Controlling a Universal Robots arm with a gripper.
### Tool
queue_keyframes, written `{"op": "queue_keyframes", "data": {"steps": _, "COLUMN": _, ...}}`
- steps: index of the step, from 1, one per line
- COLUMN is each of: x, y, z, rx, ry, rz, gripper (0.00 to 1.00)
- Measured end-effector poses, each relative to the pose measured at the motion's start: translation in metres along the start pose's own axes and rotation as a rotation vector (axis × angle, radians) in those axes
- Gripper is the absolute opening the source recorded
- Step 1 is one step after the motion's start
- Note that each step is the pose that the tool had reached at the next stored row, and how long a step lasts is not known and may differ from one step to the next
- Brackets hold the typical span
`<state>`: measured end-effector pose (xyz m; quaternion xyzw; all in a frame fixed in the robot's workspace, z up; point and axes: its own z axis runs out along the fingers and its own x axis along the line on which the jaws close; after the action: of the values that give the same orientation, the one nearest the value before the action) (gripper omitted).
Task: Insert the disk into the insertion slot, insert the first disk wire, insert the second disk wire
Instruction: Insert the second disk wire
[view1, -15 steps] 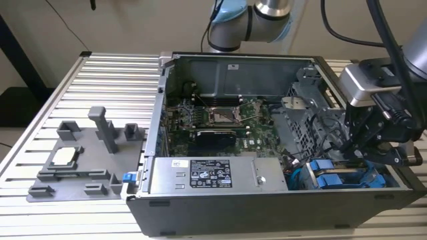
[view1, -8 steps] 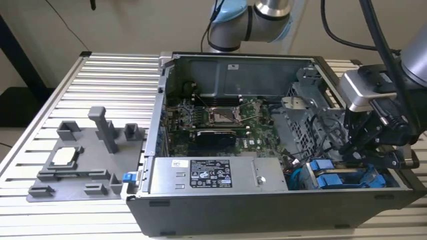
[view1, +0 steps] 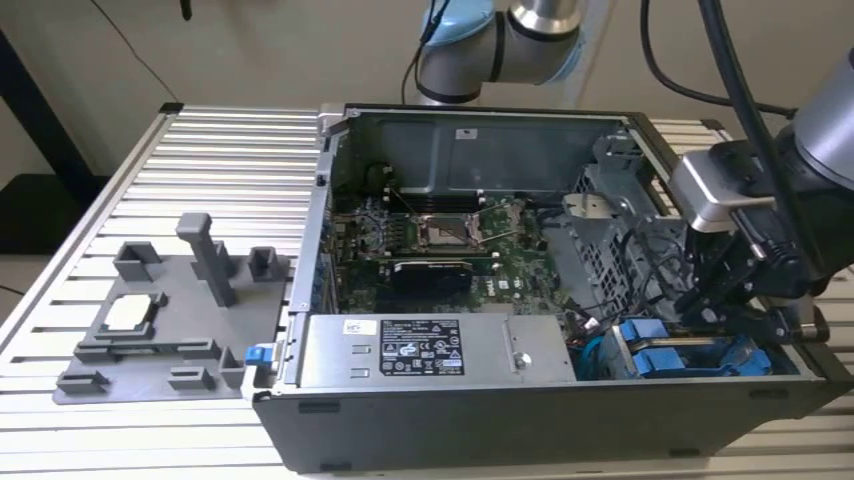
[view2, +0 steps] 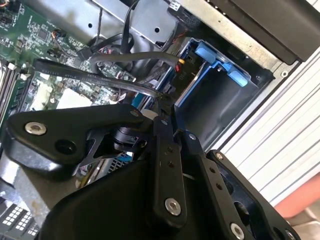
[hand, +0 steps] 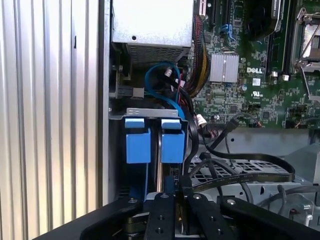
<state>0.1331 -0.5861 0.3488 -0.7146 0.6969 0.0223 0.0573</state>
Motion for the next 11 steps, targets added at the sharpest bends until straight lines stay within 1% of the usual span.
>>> {"op": "queue_keyframes", "data": {"steps": 6, "x": 0.0004, "y": -0.0005, "z": 0.0035, "rx": 0.0003, "ry": -0.0001, "rz": 0.002, "gripper": 0.16}}
{"op": "queue_keyframes", "data": {"steps": 11, "x": 0.0007, "y": -0.0006, "z": 0.0058, "rx": 0.0005, "ry": -0.0034, "rz": 0.003, "gripper": 0.16}}
